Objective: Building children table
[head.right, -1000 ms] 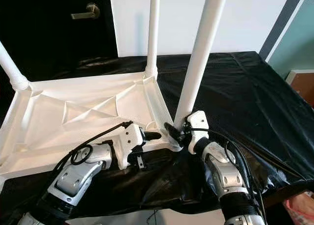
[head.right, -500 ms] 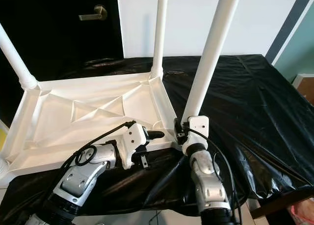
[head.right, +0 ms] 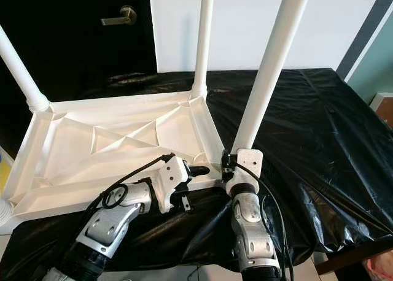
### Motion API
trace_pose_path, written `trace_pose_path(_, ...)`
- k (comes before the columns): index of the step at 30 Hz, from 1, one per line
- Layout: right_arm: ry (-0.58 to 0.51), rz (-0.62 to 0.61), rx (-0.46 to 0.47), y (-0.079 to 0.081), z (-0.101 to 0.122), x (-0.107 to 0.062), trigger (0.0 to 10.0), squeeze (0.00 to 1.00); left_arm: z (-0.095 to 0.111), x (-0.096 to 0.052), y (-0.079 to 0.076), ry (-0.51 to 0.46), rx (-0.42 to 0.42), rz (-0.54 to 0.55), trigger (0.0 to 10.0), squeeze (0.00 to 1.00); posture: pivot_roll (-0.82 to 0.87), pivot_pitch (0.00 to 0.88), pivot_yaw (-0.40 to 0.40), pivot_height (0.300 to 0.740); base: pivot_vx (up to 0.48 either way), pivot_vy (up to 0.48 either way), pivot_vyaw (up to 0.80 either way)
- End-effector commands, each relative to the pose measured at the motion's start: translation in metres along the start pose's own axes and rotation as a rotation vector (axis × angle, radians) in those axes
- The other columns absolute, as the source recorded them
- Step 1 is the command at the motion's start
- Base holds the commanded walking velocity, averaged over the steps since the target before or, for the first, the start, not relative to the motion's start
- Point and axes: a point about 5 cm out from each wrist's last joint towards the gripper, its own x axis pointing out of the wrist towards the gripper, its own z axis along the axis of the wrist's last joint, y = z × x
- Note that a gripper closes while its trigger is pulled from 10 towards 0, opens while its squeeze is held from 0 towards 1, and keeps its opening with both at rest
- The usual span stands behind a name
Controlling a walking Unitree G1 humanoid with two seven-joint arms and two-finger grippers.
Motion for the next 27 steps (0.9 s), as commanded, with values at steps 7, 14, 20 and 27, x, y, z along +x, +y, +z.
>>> trace_pose_path(7, -0.026, 0.038, -0.015, -0.016, 0.002, -0.005, 10.0, 1.00, 0.003, -0.004, 0.005, -0.027, -0.020, 0.108, 10.0, 0.00, -0.04, 0.000, -0.017, 0.740, 0.000, 0.000, 0.00)
trace_pose_path(14, -0.078, 0.260, -0.028, -0.024, 0.012, -0.006, 10.0, 0.00, 0.002, -0.007, -0.001, -0.027, -0.001, 0.068, 10.0, 0.00, -0.04, 0.000, -0.009, 0.740, 0.000, 0.000, 0.00)
trace_pose_path(20, -0.077, 0.491, -0.097, -0.036, 0.017, 0.000, 10.0, 0.00, 0.005, -0.009, 0.000, -0.032, 0.019, 0.058, 10.0, 0.00, -0.03, 0.000, -0.014, 0.740, 0.000, 0.000, 0.00)
trace_pose_path(27, -0.061, 0.618, -0.135, -0.035, 0.020, 0.011, 10.0, 0.00, 0.005, -0.011, -0.004, -0.016, 0.046, 0.022, 10.0, 0.00, -0.03, 0.000, -0.016, 0.740, 0.000, 0.000, 0.00)
